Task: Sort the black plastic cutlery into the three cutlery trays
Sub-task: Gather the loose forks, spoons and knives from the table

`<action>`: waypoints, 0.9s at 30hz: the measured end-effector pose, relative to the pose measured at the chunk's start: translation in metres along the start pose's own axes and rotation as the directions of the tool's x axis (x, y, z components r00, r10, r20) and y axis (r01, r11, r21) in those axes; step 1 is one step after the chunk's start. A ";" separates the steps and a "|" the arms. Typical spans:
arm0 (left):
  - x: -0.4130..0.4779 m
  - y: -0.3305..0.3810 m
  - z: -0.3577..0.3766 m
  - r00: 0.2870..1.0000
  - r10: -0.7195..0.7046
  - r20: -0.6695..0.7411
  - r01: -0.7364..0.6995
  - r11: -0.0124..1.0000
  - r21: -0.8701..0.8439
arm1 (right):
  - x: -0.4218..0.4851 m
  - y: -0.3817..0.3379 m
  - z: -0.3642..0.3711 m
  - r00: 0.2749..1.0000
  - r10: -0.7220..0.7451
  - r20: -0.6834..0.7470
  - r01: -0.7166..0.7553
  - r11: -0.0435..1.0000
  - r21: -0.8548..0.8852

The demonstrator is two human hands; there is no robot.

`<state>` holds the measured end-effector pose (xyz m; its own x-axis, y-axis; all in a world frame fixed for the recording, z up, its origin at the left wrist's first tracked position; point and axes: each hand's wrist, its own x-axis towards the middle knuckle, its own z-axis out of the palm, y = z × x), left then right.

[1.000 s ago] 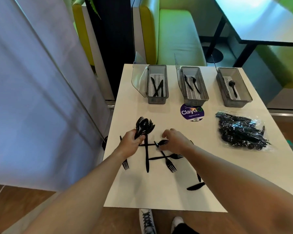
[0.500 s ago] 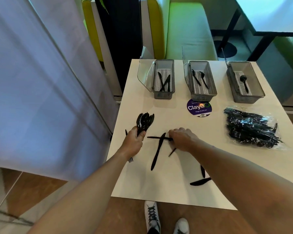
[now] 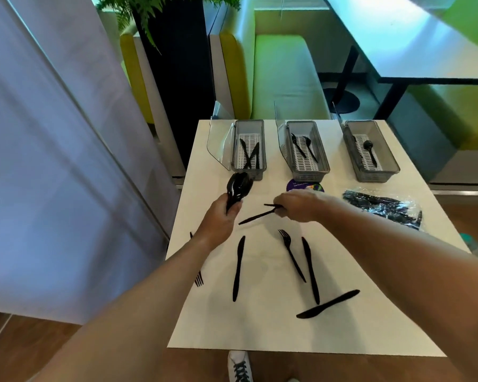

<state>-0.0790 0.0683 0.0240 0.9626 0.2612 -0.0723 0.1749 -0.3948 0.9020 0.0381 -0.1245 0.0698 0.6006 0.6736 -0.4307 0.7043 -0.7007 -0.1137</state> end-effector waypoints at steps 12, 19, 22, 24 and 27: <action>0.013 0.045 0.015 0.913 -0.147 0.381 0.198 0.975 -0.100 | 0.000 -0.014 -0.020 0.950 -0.101 0.296 -0.034 0.908 0.417; 0.007 0.039 0.024 0.902 -0.151 0.404 0.220 0.966 -0.132 | 0.003 -0.017 -0.012 0.900 -0.042 0.433 -0.184 0.865 0.466; 0.004 0.038 0.027 0.906 -0.133 0.403 0.206 0.968 -0.143 | 0.005 -0.017 -0.011 0.881 -0.032 0.472 -0.222 0.853 0.472; 0.002 0.039 0.028 0.909 -0.110 0.403 0.188 0.969 -0.161 | 0.006 -0.016 -0.011 0.882 -0.032 0.471 -0.222 0.852 0.473; -0.002 0.041 0.027 0.913 -0.086 0.399 0.186 0.958 -0.217 | 0.008 -0.015 -0.010 0.897 -0.040 0.441 -0.206 0.844 0.495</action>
<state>-0.0679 0.0282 0.0493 0.9462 -0.0789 -0.3138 0.3014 -0.1383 0.9434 0.0359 -0.1066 0.0772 0.3434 0.5282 -0.7766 0.2839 -0.8466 -0.4503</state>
